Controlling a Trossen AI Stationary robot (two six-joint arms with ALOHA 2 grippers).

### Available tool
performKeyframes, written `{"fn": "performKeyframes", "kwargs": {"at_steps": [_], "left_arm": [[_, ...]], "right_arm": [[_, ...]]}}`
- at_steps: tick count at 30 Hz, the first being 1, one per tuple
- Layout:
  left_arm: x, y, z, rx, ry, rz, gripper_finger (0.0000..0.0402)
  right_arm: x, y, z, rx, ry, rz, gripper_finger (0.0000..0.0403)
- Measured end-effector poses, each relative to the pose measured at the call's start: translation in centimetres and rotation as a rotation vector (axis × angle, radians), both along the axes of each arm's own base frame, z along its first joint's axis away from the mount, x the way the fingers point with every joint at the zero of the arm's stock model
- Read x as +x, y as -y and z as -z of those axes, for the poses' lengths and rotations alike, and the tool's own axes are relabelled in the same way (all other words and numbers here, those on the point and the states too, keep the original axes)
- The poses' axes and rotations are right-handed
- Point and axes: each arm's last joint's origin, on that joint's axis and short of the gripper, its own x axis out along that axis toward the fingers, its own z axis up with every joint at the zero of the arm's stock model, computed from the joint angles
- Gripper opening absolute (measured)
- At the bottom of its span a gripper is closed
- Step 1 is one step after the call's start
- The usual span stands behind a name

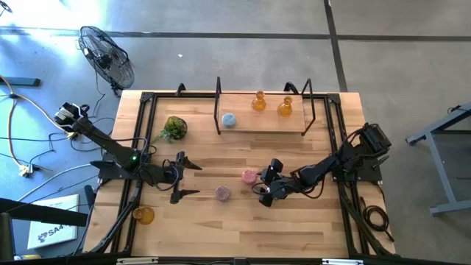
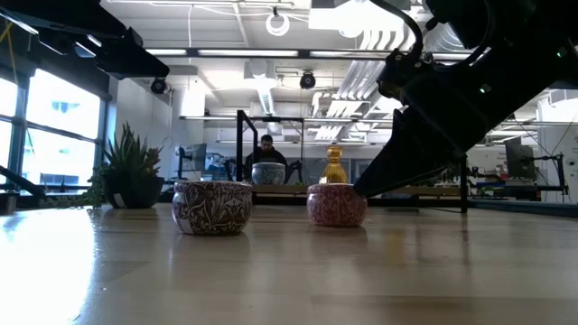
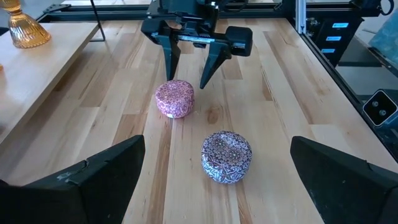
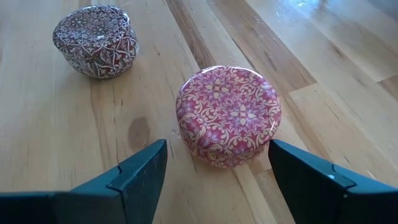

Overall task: Pick & Place candle stick holders
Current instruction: Put the pink scented candle on the shelf aligned with the blue scented candle

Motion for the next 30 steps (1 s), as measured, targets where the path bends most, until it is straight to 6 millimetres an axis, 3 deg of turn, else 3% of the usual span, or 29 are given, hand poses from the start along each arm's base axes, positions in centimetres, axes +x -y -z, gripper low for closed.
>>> {"fn": "performKeyframes", "kwargs": {"at_steps": [24,30], "left_arm": [[0.0,0.0,0.0,0.0,0.0,0.0,0.0397],[0.0,0.0,0.0,0.0,0.0,-0.001,0.0397]], "right_arm": [[0.42,0.03,-0.5,0.003,0.067,0.021,0.0276],[0.49,-0.13,-0.63,-0.016,0.074,0.0,0.0306]]}}
